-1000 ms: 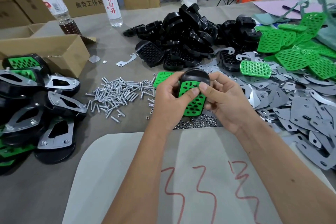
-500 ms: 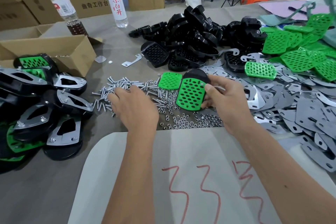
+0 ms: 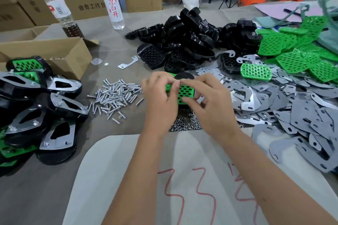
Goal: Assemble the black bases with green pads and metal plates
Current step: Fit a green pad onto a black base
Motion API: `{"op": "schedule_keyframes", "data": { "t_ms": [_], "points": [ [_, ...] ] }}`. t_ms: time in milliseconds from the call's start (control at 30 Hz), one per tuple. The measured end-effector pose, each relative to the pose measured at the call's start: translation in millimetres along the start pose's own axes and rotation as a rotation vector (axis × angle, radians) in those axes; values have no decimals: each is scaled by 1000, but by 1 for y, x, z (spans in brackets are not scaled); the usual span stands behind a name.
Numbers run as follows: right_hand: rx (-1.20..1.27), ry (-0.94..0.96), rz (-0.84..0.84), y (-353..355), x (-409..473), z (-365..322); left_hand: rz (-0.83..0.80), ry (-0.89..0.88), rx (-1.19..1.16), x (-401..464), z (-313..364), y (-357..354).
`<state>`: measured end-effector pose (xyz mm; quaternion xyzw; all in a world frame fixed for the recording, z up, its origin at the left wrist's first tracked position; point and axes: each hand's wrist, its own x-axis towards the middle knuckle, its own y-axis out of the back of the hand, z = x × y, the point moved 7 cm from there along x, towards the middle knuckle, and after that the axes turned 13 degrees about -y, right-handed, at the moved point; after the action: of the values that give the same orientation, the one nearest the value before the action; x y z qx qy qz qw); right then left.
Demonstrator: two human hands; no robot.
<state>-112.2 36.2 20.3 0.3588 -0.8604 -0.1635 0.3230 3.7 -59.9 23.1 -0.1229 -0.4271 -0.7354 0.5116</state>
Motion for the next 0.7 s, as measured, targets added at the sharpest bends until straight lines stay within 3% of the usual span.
{"op": "schedule_keyframes", "data": {
  "t_ms": [133,233,300,400,500,567,700],
  "points": [
    [-35,-16,40,7,3,6,-66,-30,-156,-4,10,-19],
    [-46,-11,36,8,4,7,4,-36,-208,-5,13,-13],
    [12,-82,29,9,5,11,83,50,-51,-6,2,-5],
    [249,-318,-48,6,7,31,-74,222,317,-10,-19,-9],
    [450,-471,-83,4,5,43,-151,257,422,-12,-22,-17],
    [501,-486,-71,5,4,44,-109,279,344,-11,-22,-16],
    [517,-469,-30,10,5,43,91,265,-29,-10,-19,-5]
  ]
}}
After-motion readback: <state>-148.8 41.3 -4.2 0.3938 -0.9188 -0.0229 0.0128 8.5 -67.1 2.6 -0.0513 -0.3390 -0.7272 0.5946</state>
